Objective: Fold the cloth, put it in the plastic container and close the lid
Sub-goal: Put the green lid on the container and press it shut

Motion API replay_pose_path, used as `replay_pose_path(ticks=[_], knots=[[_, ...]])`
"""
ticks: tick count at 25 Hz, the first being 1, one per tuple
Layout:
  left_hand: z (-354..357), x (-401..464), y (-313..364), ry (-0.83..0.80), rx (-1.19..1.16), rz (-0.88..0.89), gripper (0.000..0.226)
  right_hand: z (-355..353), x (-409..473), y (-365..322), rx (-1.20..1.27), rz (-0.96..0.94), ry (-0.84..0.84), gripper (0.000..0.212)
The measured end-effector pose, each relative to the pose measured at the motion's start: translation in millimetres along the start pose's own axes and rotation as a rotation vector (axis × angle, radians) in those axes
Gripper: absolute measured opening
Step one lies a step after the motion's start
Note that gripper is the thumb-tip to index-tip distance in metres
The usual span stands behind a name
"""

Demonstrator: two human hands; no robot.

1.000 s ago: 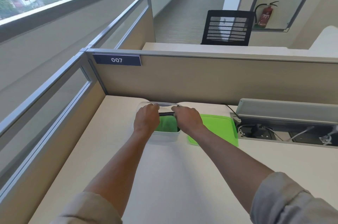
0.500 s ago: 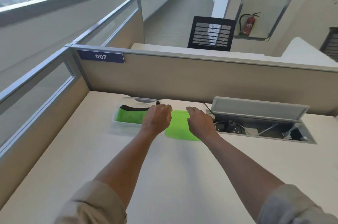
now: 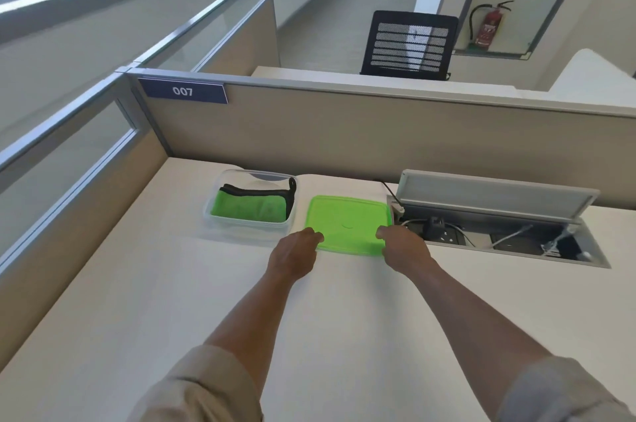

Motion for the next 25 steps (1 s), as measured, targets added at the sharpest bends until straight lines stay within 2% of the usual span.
replay_pose_path(ticks=[4, 16, 21, 25], knots=[[3.9, 8.7, -0.9, -0.038, 0.003, -0.038, 0.042, 19.0, 3.3, 6.2, 0.134, 0.006, -0.012, 0.04], [7.7, 12.2, 13.3, 0.061, 0.029, -0.051, 0.039, 24.8, -0.5, 9.9, 0.158, -0.015, 0.086, 0.029], [-8.0, 3.8, 24.6, 0.16, 0.094, -0.003, 0.037, 19.4, -14.6, 9.9, 0.21, 0.01, 0.216, 0.024], [-25.7, -2.4, 28.8, 0.255, 0.051, 0.062, 0.04, 1.1, -26.0, 11.7, 0.241, -0.001, 0.353, 0.012]])
Point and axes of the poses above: each hand's wrist, its own x-axis towards the middle knuckle, its own z-axis out of the palm, y = z × x, the point moved 2 cm from there along x, towards the middle knuckle, and after that the axes turned 9 degrees about -y, right-handed, at the moved point
